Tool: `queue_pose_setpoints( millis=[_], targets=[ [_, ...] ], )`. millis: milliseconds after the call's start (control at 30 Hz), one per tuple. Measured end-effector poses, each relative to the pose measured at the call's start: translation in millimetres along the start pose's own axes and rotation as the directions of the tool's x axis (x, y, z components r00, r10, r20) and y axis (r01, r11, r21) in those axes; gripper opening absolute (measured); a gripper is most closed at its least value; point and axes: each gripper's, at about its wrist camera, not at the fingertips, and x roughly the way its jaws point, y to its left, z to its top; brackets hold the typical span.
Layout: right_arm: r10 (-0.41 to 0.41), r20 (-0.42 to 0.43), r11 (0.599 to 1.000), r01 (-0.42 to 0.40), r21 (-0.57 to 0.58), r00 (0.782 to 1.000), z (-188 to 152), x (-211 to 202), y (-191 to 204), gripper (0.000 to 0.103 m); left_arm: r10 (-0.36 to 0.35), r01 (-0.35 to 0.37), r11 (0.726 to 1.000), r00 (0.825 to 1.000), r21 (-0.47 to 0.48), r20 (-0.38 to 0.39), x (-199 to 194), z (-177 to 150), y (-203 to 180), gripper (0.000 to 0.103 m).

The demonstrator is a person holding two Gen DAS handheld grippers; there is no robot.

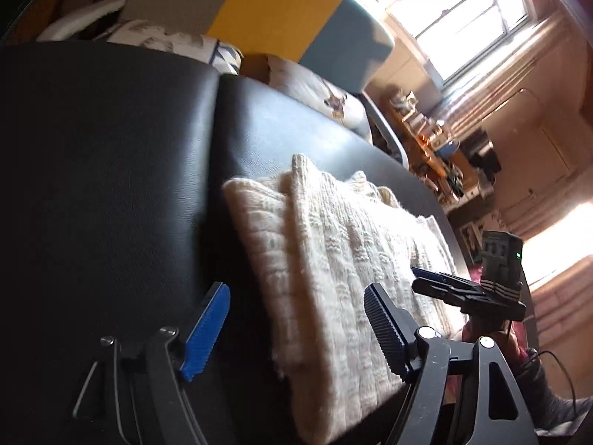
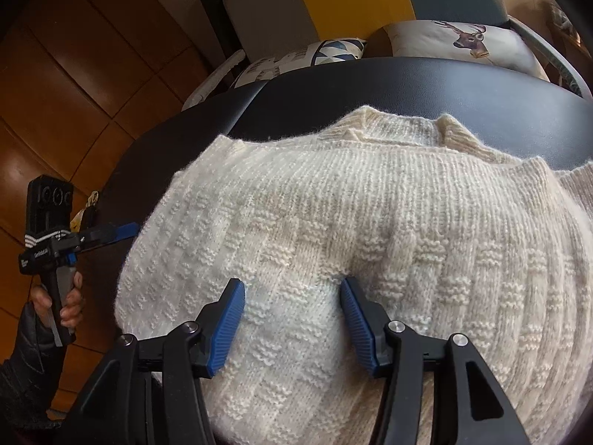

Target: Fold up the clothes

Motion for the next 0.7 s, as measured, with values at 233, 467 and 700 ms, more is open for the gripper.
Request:
queue_pose_setpoints(
  millis=[233, 467, 700],
  targets=[
    [0.102, 0.028, 0.993, -0.104, 0.058, 0.994, -12.2, -7.6, -13.1, 0.055, -0.050, 0.047, 0.998, 0.992, -0.029, -0.115, 36.4, 18.3, -3.5, 0.075],
    [0.139, 0.052, 0.986, -0.143, 0.086, 0.989, -14.9, -7.9, -19.5, 0.055, -0.142, 0.123, 0.974, 0.986, -0.190, -0.090, 31.3, 9.5, 13.8, 0.072],
    [0.142, 0.057, 0.985, -0.146, 0.093, 0.988, -13.1, -6.8, -20.7, 0.055, -0.108, 0.089, 0.985, 0.987, -0.148, -0.123, 27.4, 4.7, 19.1, 0.078]
  ],
)
